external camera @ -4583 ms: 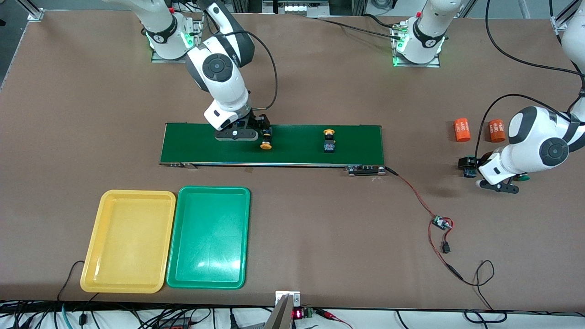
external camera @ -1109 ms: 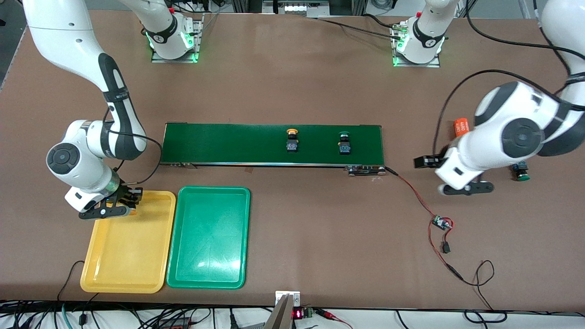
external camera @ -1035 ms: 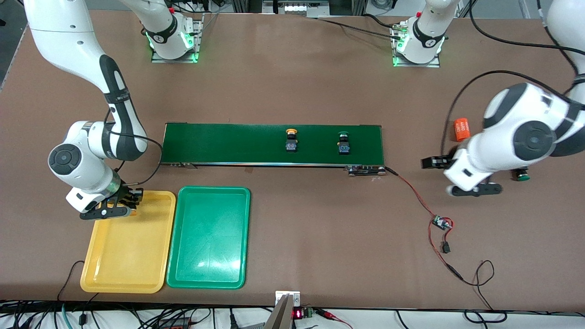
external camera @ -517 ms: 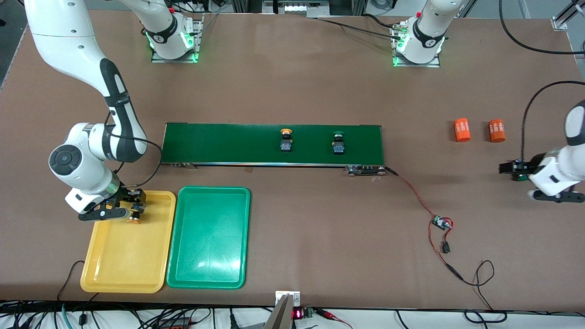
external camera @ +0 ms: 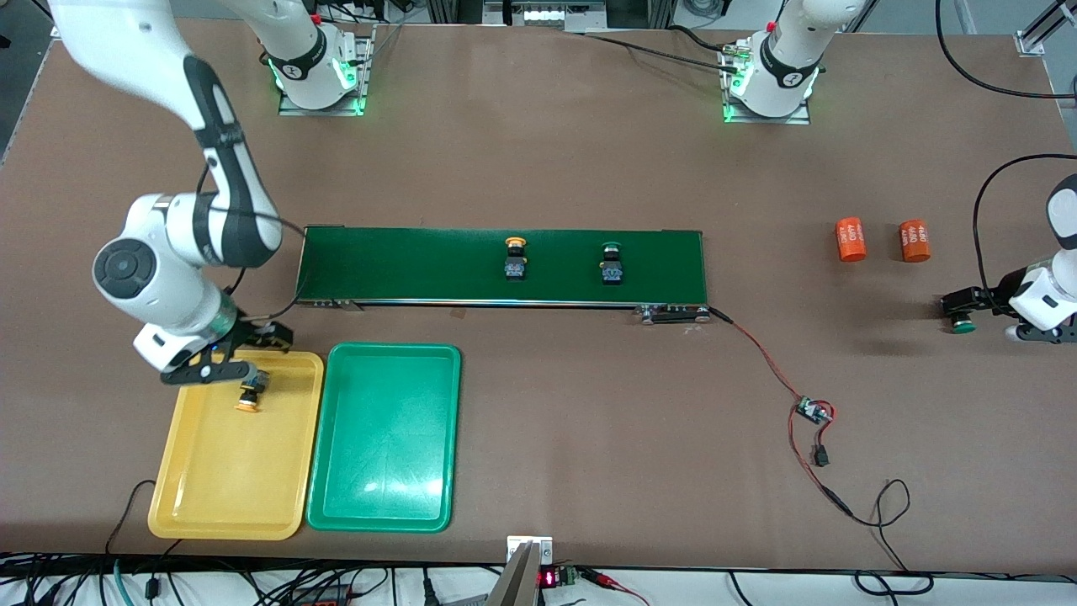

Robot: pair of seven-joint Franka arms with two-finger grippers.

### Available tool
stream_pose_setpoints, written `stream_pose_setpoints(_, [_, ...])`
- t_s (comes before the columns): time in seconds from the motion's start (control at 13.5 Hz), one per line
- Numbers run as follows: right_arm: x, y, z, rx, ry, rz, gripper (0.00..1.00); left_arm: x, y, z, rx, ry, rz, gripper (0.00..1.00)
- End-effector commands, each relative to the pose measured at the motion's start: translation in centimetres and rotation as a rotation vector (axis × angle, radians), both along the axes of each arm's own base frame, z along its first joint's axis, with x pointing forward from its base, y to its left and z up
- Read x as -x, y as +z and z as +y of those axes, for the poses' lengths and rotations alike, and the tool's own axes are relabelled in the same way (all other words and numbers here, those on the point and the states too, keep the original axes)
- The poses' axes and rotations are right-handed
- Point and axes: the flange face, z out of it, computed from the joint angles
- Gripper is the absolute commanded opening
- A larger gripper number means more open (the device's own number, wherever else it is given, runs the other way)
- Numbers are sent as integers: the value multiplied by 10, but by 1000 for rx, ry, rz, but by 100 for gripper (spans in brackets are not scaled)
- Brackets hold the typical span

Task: Sort buttons by color to trays
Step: 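Release the yellow button in the yellow tray while the left gripper grasps a green button, then grasp the orange-capped button on the belt with the right gripper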

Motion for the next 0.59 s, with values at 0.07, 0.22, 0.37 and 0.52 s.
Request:
stream_pose_setpoints(0.07, [62, 37, 62, -51, -80, 70, 100, 9, -22, 9, -4, -25, -14, 99])
stream_pose_setpoints(0.22, [93, 43, 91, -60, -77, 76, 100, 12, -31, 12, 5, -41, -7, 76])
stream_pose_setpoints(0.37, [118, 56, 121, -65, -30, 74, 100, 16, -42, 15, 14, -33, 6, 70])
stream_pose_setpoints(0.52, [137, 63, 141, -68, -26, 67, 100, 19, -46, 16, 26, -57, 13, 52])
